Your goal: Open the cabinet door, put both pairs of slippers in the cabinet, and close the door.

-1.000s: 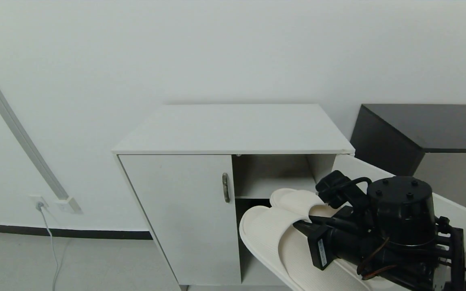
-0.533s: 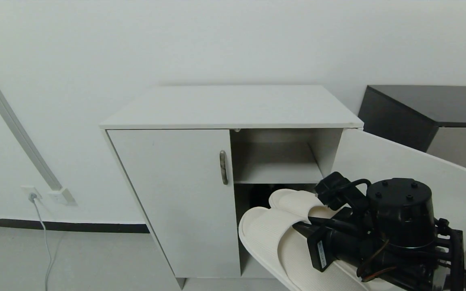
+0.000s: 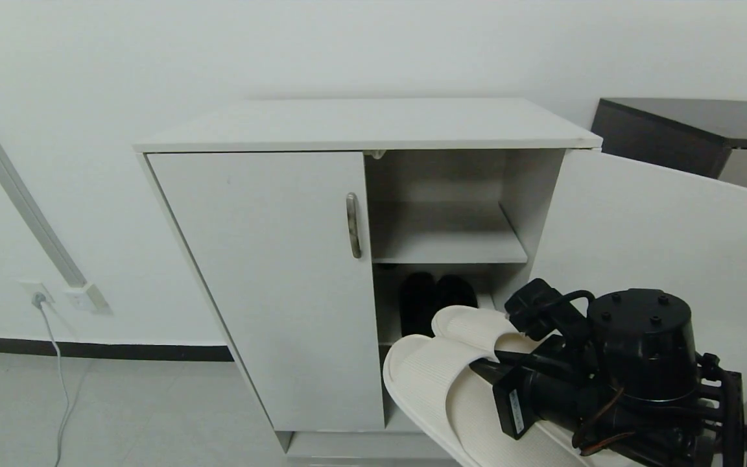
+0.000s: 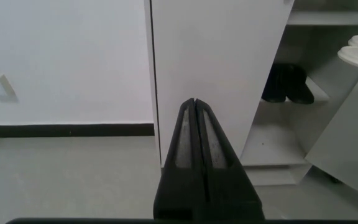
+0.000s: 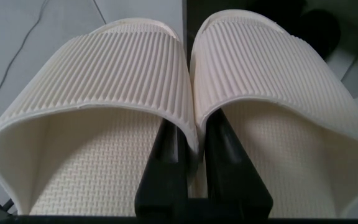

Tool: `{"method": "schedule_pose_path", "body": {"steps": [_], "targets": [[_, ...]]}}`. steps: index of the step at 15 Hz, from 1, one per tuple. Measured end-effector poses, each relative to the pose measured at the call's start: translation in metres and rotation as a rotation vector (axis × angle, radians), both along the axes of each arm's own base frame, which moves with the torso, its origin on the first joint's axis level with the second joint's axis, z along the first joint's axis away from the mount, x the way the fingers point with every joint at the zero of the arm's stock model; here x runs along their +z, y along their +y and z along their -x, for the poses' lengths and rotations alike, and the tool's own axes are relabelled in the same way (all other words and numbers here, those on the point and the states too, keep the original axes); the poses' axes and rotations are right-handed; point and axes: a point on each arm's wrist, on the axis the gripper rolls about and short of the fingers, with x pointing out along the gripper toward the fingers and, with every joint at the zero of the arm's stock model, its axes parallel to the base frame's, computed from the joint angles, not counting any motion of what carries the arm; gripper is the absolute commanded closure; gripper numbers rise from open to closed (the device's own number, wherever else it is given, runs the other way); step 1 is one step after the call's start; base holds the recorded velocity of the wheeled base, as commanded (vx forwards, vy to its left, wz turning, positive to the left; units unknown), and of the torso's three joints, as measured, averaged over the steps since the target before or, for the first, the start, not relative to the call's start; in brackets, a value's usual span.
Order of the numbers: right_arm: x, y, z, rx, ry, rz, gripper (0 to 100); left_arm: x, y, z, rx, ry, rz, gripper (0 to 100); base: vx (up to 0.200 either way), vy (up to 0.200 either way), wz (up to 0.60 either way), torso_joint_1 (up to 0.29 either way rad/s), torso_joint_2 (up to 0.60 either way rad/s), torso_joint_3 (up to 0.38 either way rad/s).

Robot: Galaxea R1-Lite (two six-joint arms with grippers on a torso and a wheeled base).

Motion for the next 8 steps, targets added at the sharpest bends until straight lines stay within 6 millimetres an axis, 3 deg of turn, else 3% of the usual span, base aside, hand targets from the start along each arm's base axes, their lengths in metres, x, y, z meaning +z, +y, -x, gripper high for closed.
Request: {"method": "schedule_pose_path", "body": {"steps": [4, 8], "targets": [[-0.0004, 0.0002, 0.0006, 0.002, 0.0, 0.001, 100, -0.0001, 0.0, 0.0, 0.0, 0.001, 0.0, 100, 0.0, 0.0, 0.0, -0.025, 0.42, 0.386], [-0.0005, 0.0, 0.0009, 0.002, -0.005, -0.005, 100, 0.0, 0.0, 0.0, -0.001, 0.0, 0.0, 100, 0.0, 0.0, 0.0, -0.002, 0.1, 0.083]]}}
